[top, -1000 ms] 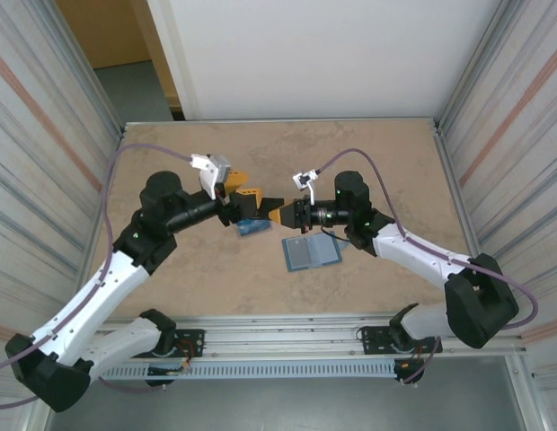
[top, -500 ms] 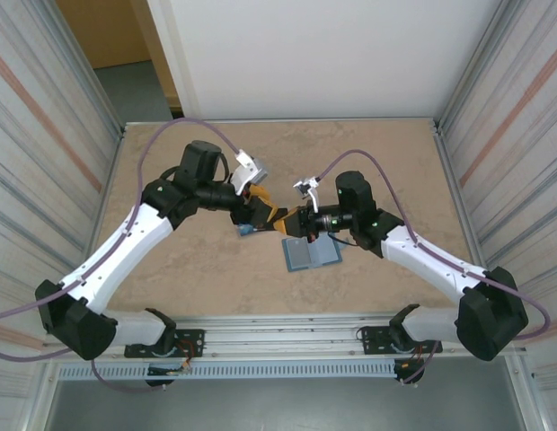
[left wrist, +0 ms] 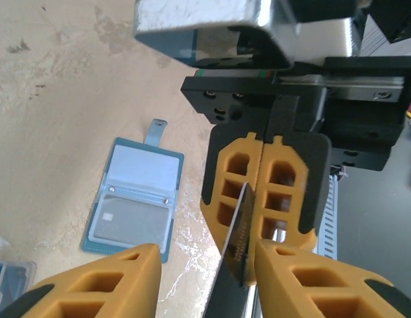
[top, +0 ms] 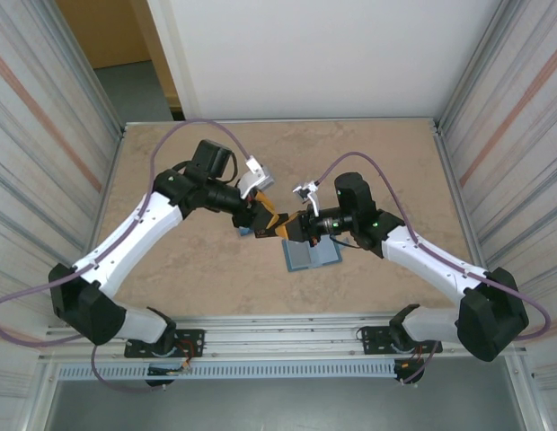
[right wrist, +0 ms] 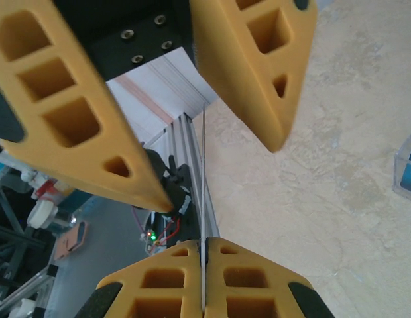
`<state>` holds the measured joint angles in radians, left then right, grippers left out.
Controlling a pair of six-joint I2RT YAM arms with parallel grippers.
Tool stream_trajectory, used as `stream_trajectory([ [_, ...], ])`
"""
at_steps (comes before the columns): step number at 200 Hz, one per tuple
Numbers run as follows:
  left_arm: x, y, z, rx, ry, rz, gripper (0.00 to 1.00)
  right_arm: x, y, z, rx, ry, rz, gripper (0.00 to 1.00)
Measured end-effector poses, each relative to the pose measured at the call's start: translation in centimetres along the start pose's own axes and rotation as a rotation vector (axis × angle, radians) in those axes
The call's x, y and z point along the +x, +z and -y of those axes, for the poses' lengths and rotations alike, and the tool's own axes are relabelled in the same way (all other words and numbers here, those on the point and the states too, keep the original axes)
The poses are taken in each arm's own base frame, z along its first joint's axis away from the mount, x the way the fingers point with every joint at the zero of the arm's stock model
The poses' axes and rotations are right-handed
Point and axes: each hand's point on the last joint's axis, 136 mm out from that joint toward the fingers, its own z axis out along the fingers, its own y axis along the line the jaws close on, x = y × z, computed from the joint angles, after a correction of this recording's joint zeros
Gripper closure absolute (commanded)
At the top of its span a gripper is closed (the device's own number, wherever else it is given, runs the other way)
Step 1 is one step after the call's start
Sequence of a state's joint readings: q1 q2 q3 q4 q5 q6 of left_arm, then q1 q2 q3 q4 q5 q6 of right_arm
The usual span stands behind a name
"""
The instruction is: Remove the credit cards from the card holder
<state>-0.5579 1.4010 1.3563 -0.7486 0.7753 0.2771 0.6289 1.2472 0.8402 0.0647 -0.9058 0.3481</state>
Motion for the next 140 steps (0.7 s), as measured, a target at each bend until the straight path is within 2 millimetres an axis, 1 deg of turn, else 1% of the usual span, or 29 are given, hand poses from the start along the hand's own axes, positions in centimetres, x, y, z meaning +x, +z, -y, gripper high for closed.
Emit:
stream_trajectory([
  [24,0.3,0.4,0.1,0.025,-0.005,-0.016,0.89,0.2,0.0,0.1,0.004,0.006,-0.005,0.98],
  [34,0.2,0.4,0.4,0.037,0.009,-0.017,0.94,0.3,0.0,0.3,0.013,0.015,-0.009,0.97],
  [45,0.2,0.4,0.7,0.044,0.012,-0.021,1.00,0.4,0.0,0.4,0.018,0.011,-0.012,0.93],
  [57,0.2,0.4,0.8,0.047,0.018,-0.022,1.00,0.4,-0.1,0.4,0.023,0.007,-0.011,0.85],
  [69,0.2,0.4,0.8,0.048,0.023,-0.021,1.00,0.4,-0.1,0.5,0.032,0.004,-0.009,0.74],
  [85,0.2,0.5,0.6,0.032,0.041,-0.021,1.00,0.3,-0.2,0.8,0.055,0.005,-0.004,0.70],
  [100,0.3,0.5,0.2,0.010,0.060,-0.015,1.00,0.0,-0.6,1.0,0.075,0.001,0.010,0.51],
  [105,0.5,0.5,0.0,0.002,0.064,-0.015,1.00,-0.1,-0.7,1.1,0.082,0.009,0.015,0.47],
  [129,1.1,0.4,-1.4,-0.058,0.079,-0.009,1.00,-0.9,-1.5,1.3,0.115,-0.007,0.050,0.39],
  [140,1.4,0.3,-2.3,-0.100,0.094,-0.008,1.00,-1.2,-1.9,1.4,0.129,-0.010,0.064,0.37],
])
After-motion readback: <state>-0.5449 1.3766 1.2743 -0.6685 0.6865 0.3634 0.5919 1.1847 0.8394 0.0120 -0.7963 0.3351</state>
